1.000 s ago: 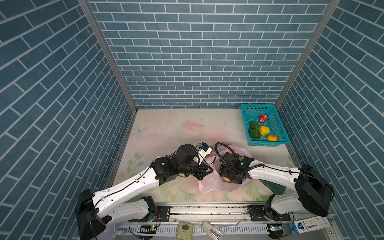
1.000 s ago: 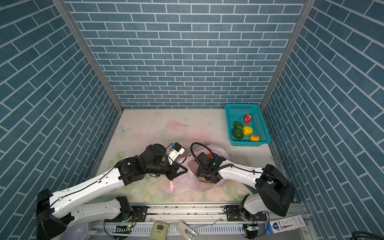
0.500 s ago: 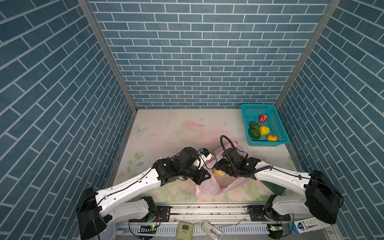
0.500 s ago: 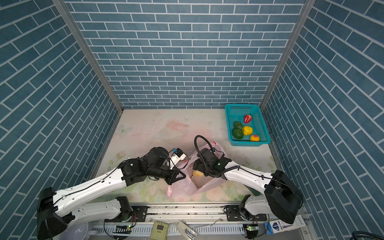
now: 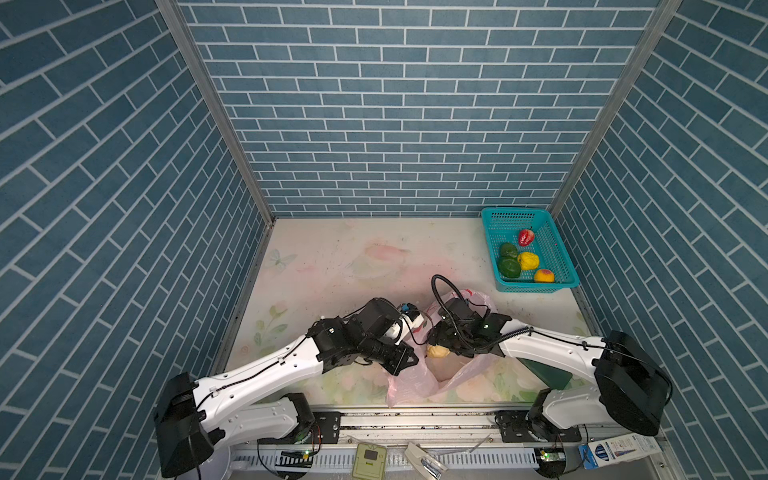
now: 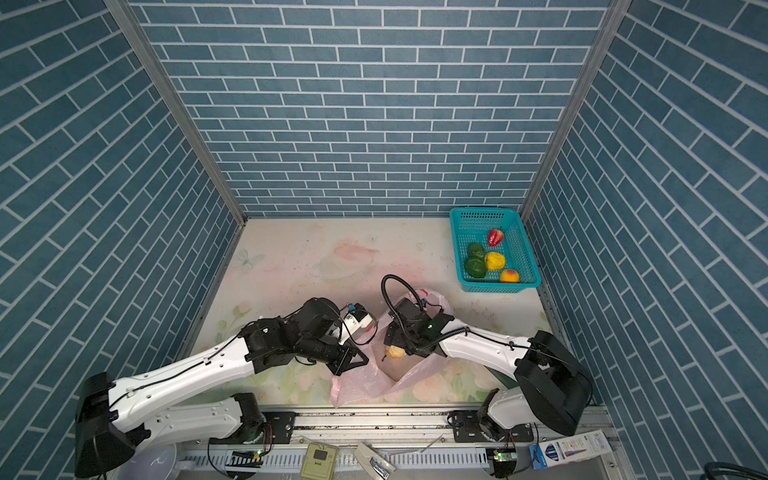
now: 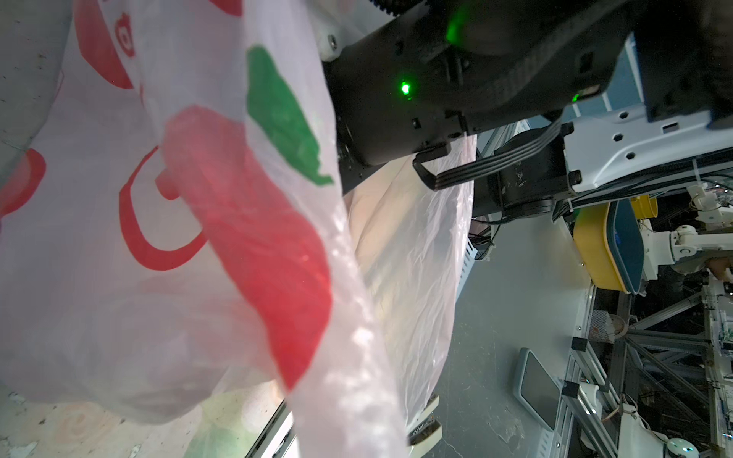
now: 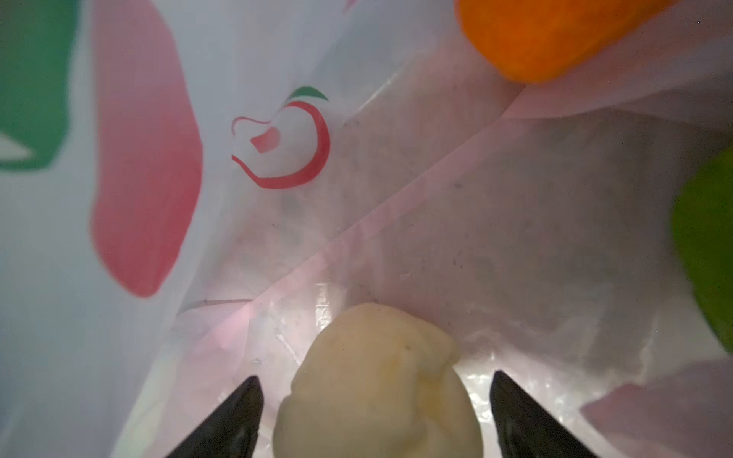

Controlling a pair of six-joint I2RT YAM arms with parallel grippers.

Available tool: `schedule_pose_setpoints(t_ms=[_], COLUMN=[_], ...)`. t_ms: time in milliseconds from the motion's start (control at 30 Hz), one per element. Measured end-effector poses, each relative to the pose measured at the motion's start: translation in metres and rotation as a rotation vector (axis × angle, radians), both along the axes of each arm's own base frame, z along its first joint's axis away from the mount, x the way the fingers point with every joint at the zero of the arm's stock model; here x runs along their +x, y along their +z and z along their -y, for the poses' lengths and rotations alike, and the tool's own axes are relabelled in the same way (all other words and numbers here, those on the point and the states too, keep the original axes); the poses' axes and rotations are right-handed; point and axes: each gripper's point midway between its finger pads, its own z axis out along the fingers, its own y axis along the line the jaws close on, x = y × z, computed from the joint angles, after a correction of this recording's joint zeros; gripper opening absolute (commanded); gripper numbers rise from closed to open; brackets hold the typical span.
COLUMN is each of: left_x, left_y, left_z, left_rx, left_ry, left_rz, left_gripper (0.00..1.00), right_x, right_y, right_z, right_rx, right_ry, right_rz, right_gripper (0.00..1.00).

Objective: Untie the knot of the plastic bag and take out the fruit
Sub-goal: 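Lift the pale cream fruit up out of the bag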

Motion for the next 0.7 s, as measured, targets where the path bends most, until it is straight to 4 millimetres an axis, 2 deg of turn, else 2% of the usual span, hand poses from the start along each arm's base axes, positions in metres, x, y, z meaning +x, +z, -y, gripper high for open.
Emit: schedule_pose_setpoints(t_ms=[133, 233, 333, 400, 600, 700], left_x=[-0.001, 0.0, 0.001, 0.001, 0.006, 0.009], left_y=[-0.002, -0.001, 0.001, 0.003, 0.009, 0.008], left_z=[0.002, 0.003, 0.004, 0.005, 0.008, 0.007], left_rx=[0.006, 0.006, 0.005, 0.003, -0.006, 0.001], left_ry=[-0.004, 0.0, 0.005, 0.007, 0.022, 0.033], left_rz=[0.001, 0.01, 0.016, 0.023, 0.053, 0.062], left_gripper=[0.0, 0.0, 0.0, 0.0, 0.0, 0.0], right_x=[0.002, 0.003, 0.004, 0.006, 0.007, 0.006], right_y=[-0.007, -0.006, 0.001, 0.013, 0.069, 0.08], right_z=[-0.004, -0.006, -0.011, -0.016, -0.026, -0.025], right_rx=[-0.017, -0.008, 0.022, 0.067, 0.23, 0.257], right_ry=[0.018, 0.025, 0.031, 0.036, 0.052, 0.056], right_rz=[-0.004, 0.004, 0.016, 0.039, 0.139, 0.153], right_gripper=[0.64, 0.56, 0.52, 0.51, 0.5, 0.51])
